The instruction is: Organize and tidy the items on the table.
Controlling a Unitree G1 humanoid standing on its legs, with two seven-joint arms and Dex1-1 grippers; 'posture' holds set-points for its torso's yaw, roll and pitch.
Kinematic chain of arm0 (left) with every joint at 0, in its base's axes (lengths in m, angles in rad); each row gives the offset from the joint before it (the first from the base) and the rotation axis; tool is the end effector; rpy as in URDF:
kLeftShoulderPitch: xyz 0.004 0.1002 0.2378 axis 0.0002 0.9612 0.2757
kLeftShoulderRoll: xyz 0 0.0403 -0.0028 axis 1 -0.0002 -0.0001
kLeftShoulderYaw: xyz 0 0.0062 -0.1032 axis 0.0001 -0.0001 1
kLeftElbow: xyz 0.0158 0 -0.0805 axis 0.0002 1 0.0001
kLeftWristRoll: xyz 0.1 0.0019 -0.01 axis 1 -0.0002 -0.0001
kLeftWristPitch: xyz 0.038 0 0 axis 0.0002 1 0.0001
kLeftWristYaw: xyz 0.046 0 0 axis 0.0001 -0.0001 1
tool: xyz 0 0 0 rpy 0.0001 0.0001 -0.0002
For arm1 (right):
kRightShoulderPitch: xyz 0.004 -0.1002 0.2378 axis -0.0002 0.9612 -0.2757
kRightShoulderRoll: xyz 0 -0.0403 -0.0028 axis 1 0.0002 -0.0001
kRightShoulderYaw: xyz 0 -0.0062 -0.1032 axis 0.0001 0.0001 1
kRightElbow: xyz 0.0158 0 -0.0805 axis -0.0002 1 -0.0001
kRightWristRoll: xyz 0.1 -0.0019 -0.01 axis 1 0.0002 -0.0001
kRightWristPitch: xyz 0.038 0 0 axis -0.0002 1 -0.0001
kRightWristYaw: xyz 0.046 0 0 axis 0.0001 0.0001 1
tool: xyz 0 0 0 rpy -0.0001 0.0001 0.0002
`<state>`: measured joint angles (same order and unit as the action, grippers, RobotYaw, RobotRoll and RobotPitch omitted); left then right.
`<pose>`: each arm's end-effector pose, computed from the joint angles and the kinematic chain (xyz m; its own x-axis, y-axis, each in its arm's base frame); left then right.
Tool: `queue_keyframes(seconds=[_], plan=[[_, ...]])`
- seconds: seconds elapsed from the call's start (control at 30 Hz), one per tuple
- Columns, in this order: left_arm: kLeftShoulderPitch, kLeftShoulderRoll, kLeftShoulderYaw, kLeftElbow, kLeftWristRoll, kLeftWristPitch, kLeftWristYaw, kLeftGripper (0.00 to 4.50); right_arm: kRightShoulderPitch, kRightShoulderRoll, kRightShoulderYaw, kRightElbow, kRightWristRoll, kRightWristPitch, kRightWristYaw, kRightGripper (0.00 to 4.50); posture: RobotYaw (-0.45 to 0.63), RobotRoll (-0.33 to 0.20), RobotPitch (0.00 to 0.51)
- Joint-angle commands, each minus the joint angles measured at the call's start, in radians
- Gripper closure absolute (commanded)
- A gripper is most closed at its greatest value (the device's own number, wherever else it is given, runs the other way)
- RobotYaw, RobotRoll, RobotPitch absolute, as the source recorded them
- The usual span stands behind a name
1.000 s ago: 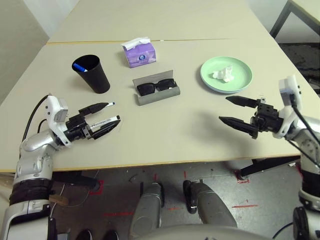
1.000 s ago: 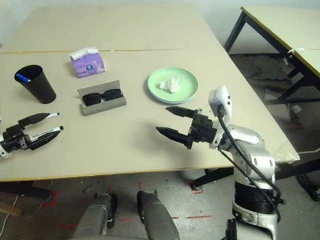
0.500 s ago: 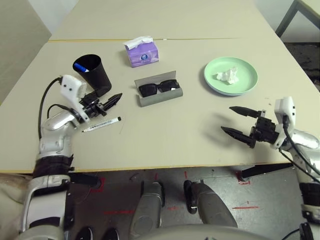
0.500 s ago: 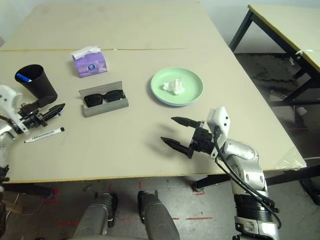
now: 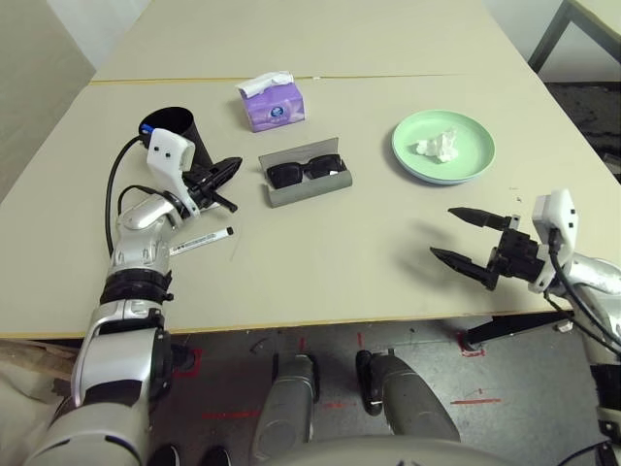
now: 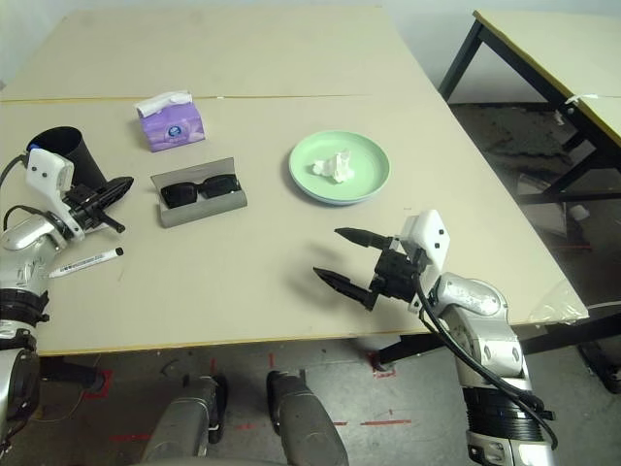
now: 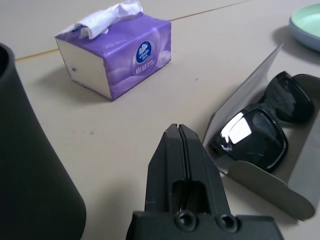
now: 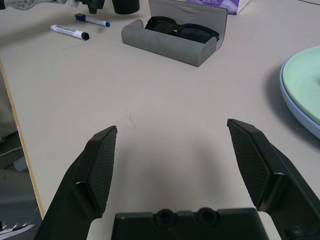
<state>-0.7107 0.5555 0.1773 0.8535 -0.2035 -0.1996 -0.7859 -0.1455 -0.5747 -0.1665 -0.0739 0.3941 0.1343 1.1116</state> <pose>0.3098 0.2943 0.1353 0.8935 -0.4484 0.0245 0.4307 0.8711 0.2359 0.2254 -0.2657 0.1295 0.5338 0.8424 -0.0730 -0.8336 0.5097 -0.2130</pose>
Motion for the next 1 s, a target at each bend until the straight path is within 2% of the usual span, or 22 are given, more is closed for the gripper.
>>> queue_keyframes(seconds=[0.03, 0.67, 1.0], plan=[[-0.023, -0.016, -0.011, 0.06, 0.019, -0.024, 0.006, 4.47, 0.01, -0.016, 0.02, -0.017, 0.009, 0.006, -0.007, 0.0, -0.11, 0.0, 0.199], [-0.156, -0.07, -0.011, 0.256, 0.059, -0.102, 0.029, 4.47, 0.023, -0.043, 0.022, -0.053, 0.019, 0.015, -0.045, 0.0, -0.14, 0.0, 0.183], [-0.137, -0.073, -0.036, 0.26, 0.068, -0.128, -0.062, 4.47, 0.022, -0.045, 0.025, -0.067, 0.022, 0.023, -0.059, 0.0, -0.14, 0.0, 0.182]])
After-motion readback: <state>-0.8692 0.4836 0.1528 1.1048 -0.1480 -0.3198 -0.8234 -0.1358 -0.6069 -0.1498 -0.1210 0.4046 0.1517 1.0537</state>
